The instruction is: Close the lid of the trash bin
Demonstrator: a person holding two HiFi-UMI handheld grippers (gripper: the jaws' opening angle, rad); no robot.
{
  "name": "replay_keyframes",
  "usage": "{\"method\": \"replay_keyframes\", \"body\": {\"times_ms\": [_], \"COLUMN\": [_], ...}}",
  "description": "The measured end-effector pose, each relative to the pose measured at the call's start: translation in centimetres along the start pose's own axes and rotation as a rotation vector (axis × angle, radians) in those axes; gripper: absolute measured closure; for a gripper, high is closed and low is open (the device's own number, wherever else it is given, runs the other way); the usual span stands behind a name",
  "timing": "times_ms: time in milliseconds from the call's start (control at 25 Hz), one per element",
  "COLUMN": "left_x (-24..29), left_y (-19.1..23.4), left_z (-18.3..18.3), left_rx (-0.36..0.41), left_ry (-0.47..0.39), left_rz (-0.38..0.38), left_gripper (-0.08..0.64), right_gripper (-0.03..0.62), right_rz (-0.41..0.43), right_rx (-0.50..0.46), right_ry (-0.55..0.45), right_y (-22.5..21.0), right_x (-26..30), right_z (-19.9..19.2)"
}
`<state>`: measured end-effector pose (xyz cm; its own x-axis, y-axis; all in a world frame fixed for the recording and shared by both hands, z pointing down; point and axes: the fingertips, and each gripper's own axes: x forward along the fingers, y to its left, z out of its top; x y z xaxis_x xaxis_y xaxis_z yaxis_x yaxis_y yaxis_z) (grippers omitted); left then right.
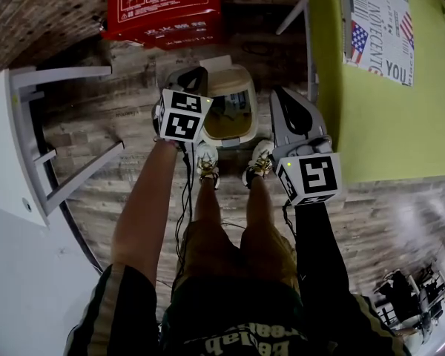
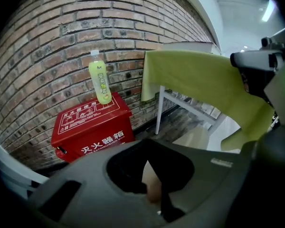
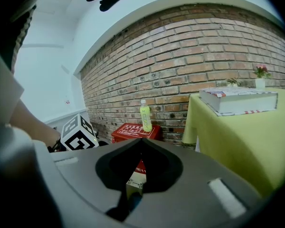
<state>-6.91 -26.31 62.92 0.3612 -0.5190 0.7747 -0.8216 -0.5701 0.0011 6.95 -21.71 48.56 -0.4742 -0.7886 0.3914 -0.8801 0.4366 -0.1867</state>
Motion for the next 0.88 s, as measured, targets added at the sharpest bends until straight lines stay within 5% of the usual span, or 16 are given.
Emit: {"method": "replay_keyframes", "body": {"times_ms": [880], "left_x": [-0.7], "left_y": [-4.7], "left_z": [-5.5], "left_rx": [-0.014], "left_ry": [0.06], "left_rz": [-0.053], "left_gripper": [0.552], "right_gripper": [0.578], "right_rz": [0.014], "right_rx": [0.004], "right_ry": [0.034], "right_y": [0.7], "right_x": [-1.4], "right_z": [-3.2]}}
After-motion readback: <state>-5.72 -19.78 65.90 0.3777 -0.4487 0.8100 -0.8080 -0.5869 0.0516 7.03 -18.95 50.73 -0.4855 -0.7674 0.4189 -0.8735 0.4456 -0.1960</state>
